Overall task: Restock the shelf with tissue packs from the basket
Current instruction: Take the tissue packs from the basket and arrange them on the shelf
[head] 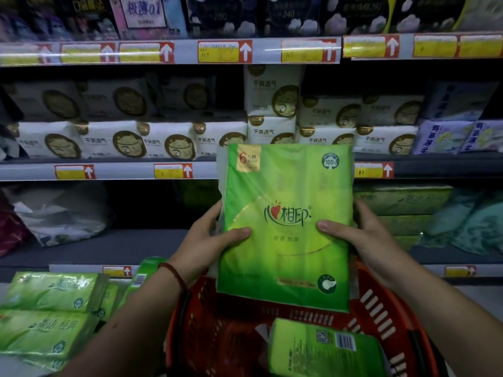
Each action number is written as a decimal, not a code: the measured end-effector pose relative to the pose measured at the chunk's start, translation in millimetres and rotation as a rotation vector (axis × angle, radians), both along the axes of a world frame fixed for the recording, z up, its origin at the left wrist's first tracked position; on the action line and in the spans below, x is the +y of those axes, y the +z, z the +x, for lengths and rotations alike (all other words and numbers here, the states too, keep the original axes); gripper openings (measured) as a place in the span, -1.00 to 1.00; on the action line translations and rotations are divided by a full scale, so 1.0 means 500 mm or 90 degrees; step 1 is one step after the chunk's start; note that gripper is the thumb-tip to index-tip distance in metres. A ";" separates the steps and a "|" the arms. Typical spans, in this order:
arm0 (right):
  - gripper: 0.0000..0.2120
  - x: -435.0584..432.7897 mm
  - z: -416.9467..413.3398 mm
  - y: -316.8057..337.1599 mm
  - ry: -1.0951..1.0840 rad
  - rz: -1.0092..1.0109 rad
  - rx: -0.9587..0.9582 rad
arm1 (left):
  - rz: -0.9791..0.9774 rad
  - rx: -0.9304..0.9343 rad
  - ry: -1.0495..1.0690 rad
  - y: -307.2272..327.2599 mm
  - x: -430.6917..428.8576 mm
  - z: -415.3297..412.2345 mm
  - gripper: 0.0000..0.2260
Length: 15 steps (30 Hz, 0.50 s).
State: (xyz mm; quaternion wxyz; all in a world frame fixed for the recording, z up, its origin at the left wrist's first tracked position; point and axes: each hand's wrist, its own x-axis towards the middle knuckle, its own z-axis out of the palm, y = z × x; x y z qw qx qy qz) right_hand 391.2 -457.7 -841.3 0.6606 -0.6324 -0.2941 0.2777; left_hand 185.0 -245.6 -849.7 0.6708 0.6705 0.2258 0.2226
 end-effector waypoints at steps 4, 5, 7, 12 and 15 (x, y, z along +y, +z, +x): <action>-0.10 0.008 -0.008 -0.009 -0.075 -0.117 -0.184 | -0.010 0.008 0.063 -0.010 -0.011 0.008 -0.66; -0.11 0.010 -0.012 -0.007 -0.088 -0.144 -0.230 | -0.005 0.007 0.077 -0.006 -0.013 0.010 -0.72; -0.19 0.011 -0.019 0.001 -0.097 -0.177 -0.263 | 0.012 0.002 0.103 0.008 -0.014 0.007 -0.86; -0.49 0.029 -0.049 0.032 -0.101 -0.144 -0.272 | 0.027 -0.011 0.155 0.066 0.000 -0.011 -0.70; -0.46 0.045 -0.058 0.044 -0.096 -0.105 -0.237 | 0.011 -0.017 0.187 0.087 0.007 -0.020 -0.47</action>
